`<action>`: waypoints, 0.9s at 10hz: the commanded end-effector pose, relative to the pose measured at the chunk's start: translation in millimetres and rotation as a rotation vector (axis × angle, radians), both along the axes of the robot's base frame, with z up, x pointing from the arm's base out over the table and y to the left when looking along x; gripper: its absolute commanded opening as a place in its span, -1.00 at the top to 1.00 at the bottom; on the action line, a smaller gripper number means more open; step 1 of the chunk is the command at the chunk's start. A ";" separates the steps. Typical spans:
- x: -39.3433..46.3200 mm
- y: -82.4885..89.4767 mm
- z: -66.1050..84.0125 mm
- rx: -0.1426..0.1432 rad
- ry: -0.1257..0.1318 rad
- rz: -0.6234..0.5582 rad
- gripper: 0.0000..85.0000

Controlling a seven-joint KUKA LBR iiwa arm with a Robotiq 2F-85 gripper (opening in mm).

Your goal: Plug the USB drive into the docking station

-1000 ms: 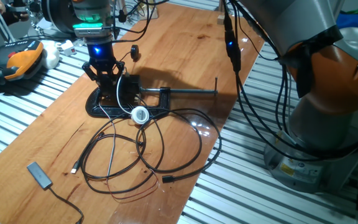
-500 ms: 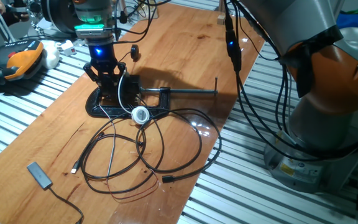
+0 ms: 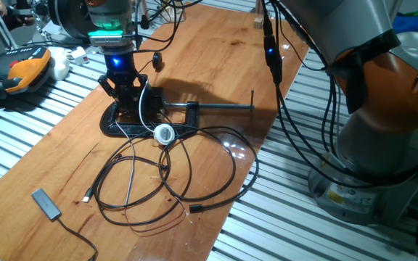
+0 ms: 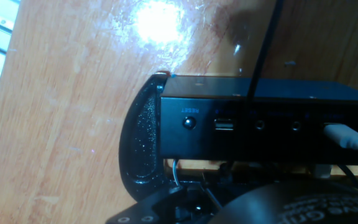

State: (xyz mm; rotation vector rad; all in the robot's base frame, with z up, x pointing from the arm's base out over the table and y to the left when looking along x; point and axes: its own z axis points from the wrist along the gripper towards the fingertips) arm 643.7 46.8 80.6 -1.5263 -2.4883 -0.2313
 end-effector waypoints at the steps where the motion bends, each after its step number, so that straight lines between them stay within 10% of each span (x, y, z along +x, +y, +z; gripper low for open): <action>1: 0.2 -0.2 0.2 -0.001 0.001 0.002 0.20; 2: 0.6 -0.6 0.3 -0.001 0.001 0.003 0.60; 8: 1.6 -2.2 -0.6 0.006 -0.002 0.012 0.60; 9: 1.8 -2.5 0.1 0.020 -0.010 0.018 1.00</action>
